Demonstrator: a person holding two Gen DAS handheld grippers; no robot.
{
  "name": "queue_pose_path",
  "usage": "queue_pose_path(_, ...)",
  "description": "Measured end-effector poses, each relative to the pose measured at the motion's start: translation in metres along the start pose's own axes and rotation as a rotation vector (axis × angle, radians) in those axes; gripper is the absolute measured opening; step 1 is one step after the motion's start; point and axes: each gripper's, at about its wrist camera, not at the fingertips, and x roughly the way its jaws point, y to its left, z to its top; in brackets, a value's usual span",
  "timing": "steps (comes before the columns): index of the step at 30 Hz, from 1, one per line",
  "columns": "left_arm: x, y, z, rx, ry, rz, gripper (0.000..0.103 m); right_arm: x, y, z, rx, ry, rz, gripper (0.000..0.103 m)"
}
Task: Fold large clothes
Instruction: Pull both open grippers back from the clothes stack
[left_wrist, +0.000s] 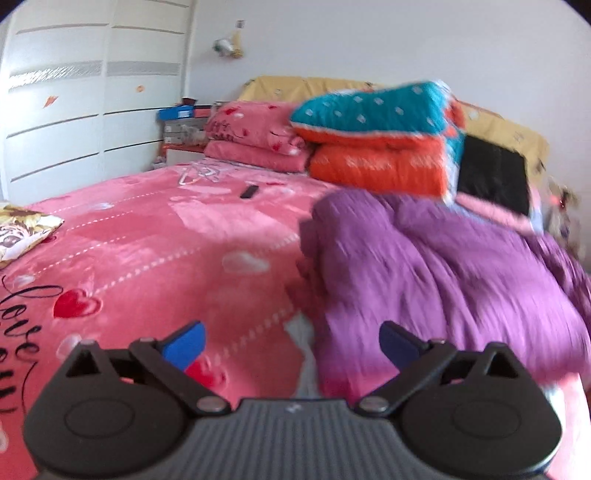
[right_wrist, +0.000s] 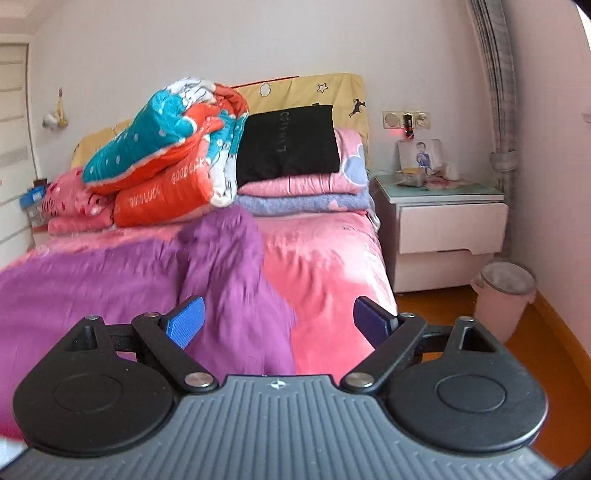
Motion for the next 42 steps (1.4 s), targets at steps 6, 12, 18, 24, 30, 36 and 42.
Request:
queue_pose_path(6,-0.042,-0.038,-0.052,0.090,0.010,-0.095,0.102,-0.059,0.018,-0.054,-0.037,0.018,0.009,0.103)
queue_pose_path(12,-0.092,-0.068,-0.091,0.133,-0.025,-0.161,0.102,-0.114,0.040,-0.090,-0.015,0.006,0.027,0.103)
queue_pose_path(18,-0.158,-0.090,-0.125,0.148,-0.035,-0.198,0.102,-0.189,0.036,-0.125,0.033,0.047,0.024,0.103)
queue_pose_path(24,-0.246,-0.104,-0.141,0.127,-0.014,-0.182,0.102,-0.291,0.005,-0.136,0.104,0.095,-0.005,0.103)
queue_pose_path(30,-0.315,-0.102,-0.136,0.094,-0.072,-0.171,0.102,-0.376,-0.006,-0.118,0.049,-0.009,-0.028,0.103)
queue_pose_path(36,-0.377,-0.089,-0.132,0.044,-0.143,-0.159,0.102,-0.440,0.000,-0.109,-0.005,-0.090,-0.002,0.103)
queue_pose_path(42,-0.420,-0.082,-0.136,0.046,-0.210,-0.105,0.102,-0.482,0.008,-0.097,-0.034,-0.155,0.057,0.103)
